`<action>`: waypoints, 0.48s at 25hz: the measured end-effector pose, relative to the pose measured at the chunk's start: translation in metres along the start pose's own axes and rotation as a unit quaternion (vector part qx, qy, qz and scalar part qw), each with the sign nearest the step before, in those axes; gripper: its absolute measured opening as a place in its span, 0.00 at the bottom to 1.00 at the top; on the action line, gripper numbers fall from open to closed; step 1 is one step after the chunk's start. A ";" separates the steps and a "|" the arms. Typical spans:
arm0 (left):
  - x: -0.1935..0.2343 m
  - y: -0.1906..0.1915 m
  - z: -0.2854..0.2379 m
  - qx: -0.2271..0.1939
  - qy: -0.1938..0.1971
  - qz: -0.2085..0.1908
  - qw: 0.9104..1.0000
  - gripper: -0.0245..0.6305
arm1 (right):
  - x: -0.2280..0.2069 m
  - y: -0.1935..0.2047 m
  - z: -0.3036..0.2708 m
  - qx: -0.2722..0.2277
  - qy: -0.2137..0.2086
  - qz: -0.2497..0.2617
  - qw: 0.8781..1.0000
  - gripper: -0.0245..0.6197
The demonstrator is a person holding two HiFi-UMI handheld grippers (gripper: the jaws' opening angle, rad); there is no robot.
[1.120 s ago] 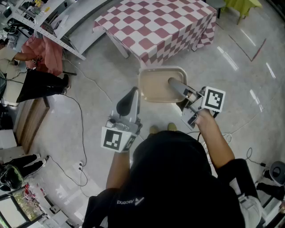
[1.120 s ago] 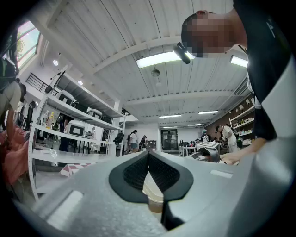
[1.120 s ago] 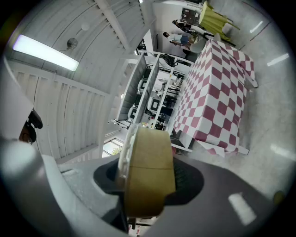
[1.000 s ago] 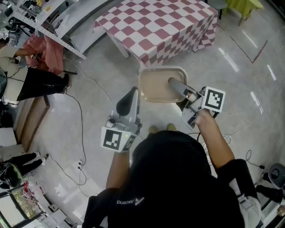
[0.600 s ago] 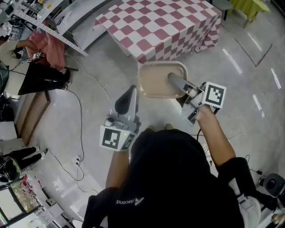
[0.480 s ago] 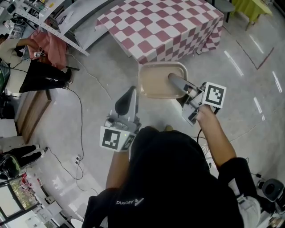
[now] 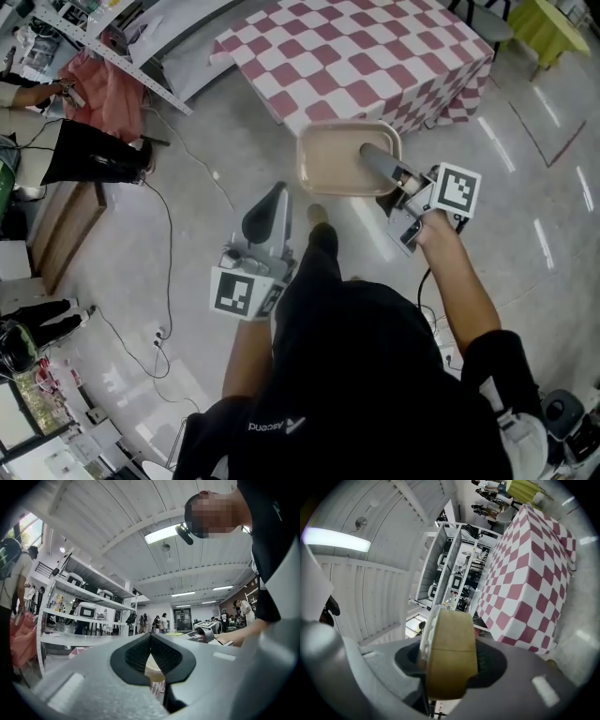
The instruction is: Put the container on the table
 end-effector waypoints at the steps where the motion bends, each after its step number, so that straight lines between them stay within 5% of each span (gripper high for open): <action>1: 0.010 0.002 -0.010 -0.002 0.001 0.001 1.000 0.05 | -0.007 -0.009 -0.009 0.001 0.004 -0.001 1.000 0.34; 12: 0.206 -0.001 -0.164 0.004 0.017 0.017 1.000 0.05 | -0.072 -0.173 -0.181 0.012 0.063 0.013 0.998 0.34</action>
Point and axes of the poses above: the fingertips, and each gripper's own axes: z backward along the fingers, x to its left, y out of its underside, the point moved 3 cm from there along z, backward along the fingers, and after that the axes turned 8 degrees about x, right-handed, at the moved point
